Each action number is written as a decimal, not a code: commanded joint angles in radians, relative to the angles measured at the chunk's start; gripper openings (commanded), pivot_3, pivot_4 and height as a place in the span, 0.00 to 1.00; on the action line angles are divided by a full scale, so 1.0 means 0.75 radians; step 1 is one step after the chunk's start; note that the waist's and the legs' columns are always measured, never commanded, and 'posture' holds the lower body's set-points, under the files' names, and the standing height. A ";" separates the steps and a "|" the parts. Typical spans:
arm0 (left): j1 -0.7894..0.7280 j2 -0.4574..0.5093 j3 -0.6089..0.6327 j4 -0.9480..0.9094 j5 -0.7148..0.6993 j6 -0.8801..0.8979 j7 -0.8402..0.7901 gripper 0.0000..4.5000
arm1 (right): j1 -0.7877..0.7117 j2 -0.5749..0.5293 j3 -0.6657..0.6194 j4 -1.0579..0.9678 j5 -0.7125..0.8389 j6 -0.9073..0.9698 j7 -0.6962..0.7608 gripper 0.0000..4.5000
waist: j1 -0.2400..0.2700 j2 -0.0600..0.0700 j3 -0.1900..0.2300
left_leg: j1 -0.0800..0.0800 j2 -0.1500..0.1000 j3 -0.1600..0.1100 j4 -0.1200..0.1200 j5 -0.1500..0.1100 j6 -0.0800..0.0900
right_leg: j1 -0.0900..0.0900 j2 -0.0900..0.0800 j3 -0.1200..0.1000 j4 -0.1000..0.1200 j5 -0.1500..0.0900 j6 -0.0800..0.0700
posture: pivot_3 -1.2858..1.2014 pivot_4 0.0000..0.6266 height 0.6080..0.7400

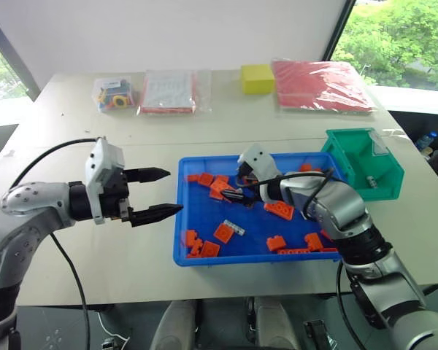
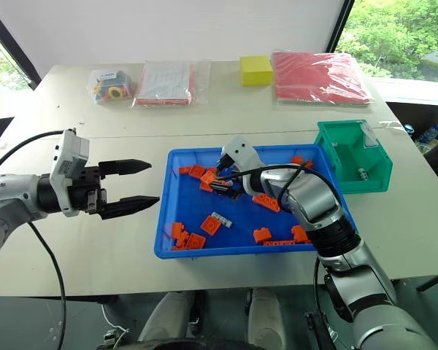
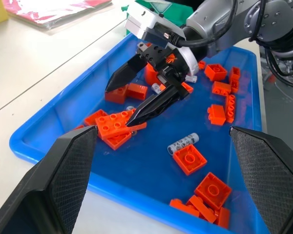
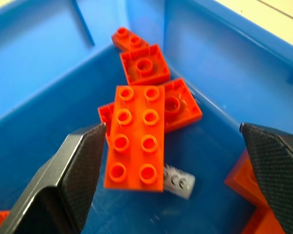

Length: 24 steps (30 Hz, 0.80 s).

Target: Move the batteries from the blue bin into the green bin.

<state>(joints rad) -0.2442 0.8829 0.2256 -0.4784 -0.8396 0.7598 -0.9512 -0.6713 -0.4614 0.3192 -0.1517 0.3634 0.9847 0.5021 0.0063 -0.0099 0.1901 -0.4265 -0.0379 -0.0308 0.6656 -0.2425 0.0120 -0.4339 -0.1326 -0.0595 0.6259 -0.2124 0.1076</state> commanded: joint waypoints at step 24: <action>-0.077 -0.007 -0.003 -0.002 -0.027 0.029 0.027 1.00 | 0.011 0.142 -0.008 -0.047 -0.060 -0.060 0.101 0.29 | -0.009 0.000 0.000 | 0.001 0.000 0.000 0.000 0.000 0.000 | -0.002 0.000 0.001 0.004 0.000 0.001 | 0.52 0.24 0.64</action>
<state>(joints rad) -0.2848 0.8711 0.2106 -0.4733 -0.8427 0.7806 -0.9304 -0.6434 -0.3651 0.3316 -0.1371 0.3007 0.9627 0.5598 -0.0007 -0.0099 0.1902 -0.4260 -0.0380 -0.0309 0.6657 -0.2423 0.0117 -0.4353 -0.1324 -0.0590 0.6290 -0.2123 0.1080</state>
